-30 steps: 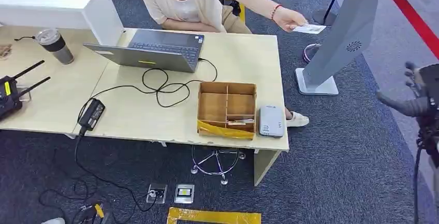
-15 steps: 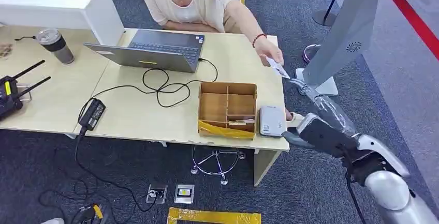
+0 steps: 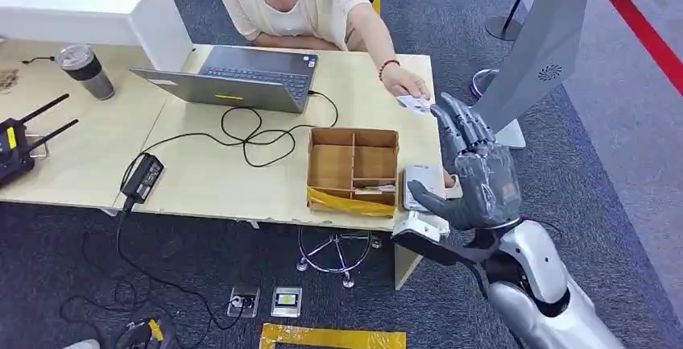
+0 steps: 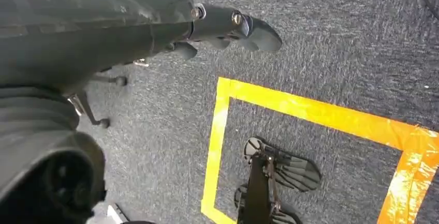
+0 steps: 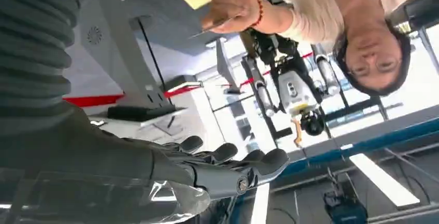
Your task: Pass the card to the sensor for recognition and then transmit it.
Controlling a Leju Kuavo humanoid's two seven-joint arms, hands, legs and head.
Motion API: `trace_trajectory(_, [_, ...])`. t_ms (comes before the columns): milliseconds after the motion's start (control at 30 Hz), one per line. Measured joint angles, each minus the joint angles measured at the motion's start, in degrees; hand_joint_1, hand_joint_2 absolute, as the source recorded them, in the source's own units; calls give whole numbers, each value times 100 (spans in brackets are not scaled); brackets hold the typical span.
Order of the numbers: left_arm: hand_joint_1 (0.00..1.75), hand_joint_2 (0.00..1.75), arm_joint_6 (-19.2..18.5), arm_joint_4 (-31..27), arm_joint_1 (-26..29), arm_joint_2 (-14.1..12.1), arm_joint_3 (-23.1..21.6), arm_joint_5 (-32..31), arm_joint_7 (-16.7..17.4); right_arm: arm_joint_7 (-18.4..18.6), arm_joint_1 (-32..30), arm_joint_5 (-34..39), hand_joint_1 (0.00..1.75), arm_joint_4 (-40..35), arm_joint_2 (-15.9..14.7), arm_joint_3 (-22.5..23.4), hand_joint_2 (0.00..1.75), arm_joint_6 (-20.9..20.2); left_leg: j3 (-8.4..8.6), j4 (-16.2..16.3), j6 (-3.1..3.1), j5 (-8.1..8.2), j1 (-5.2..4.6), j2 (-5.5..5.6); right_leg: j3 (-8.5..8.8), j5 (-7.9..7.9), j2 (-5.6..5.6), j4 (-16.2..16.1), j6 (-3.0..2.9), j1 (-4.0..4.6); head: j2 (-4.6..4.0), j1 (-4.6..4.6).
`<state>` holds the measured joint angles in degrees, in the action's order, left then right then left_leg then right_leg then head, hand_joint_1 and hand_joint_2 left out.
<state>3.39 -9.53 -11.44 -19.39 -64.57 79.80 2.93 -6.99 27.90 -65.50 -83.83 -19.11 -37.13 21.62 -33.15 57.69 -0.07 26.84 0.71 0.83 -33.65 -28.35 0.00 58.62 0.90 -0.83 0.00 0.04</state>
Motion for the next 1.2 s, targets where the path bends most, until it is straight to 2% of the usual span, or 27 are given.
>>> trace_trajectory(233, [0, 0, -4, 0, 2, 13, 0, -61, 0, -9, 560, -348, 0, 1411, 646, -241, 175, 380, -3, 0, -1, -1, 0, 1, 0, 0, 0, 2, 0, 0, 0, 2])
trace_trajectory(433, [0, 0, -94, 0, 0, 11, -2, -103, 0, 55, 1150, -455, 0, 2428, 1261, -367, 175, -107, -2, 0, -3, -2, 3, 1, -2, -1, -1, 3, -2, 4, 0, 0])
trace_trajectory(700, [0, 0, -170, 0, 3, 7, -61, -214, -81, 94, 1593, -391, 0, 3260, 1805, -405, 175, -540, -1, 1, -3, -2, 3, 0, -3, -1, 5, 3, -2, 4, 0, 0])
trace_trajectory(933, [0, 0, -234, 11, 5, -11, -190, -306, -203, 190, 2007, -341, 0, 3850, 2059, -297, 175, -677, -1, 1, -3, -2, 3, 0, -4, -1, 2, 3, -2, 4, 0, 0])
trace_trajectory(1200, [0, 0, -302, 35, 5, -50, -326, -341, -232, 476, 2381, -647, 0, 4466, 2188, -177, 175, -463, -1, 2, -4, -2, 3, -1, -6, -1, 3, 3, -2, 4, 0, -2])
